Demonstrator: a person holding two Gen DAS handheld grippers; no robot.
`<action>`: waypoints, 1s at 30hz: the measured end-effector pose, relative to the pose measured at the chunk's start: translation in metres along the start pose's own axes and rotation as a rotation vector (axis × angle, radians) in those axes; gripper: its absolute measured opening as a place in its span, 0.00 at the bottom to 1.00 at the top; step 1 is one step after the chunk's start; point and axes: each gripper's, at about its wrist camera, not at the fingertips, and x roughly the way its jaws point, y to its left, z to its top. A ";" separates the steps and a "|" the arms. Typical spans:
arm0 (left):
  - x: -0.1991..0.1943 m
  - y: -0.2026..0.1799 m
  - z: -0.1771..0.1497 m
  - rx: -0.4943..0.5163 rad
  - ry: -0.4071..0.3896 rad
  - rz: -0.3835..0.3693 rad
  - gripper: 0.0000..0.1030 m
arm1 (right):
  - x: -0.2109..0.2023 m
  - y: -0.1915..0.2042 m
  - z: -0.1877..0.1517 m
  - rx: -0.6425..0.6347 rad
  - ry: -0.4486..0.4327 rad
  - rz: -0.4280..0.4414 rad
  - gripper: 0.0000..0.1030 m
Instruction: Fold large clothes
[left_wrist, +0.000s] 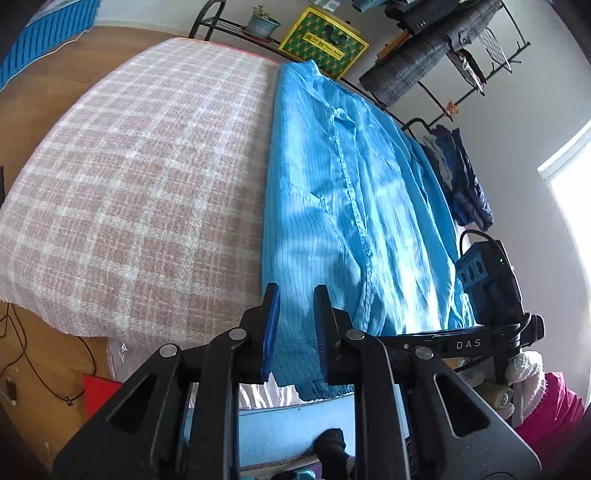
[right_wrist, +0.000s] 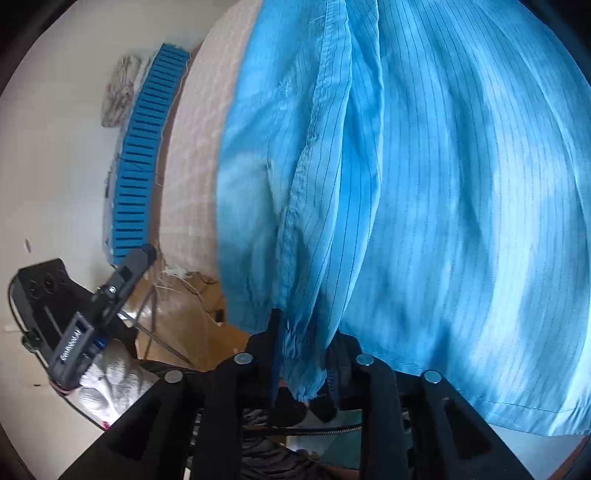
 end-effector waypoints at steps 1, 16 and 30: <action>0.006 -0.005 -0.003 0.019 0.016 0.001 0.15 | -0.004 0.000 -0.001 -0.014 -0.010 0.002 0.31; 0.069 -0.051 -0.040 0.258 0.144 0.135 0.15 | -0.110 0.011 -0.015 -0.319 -0.480 -0.257 0.48; 0.048 -0.133 0.006 0.316 0.016 0.035 0.34 | -0.216 -0.108 -0.037 -0.091 -0.716 -0.442 0.58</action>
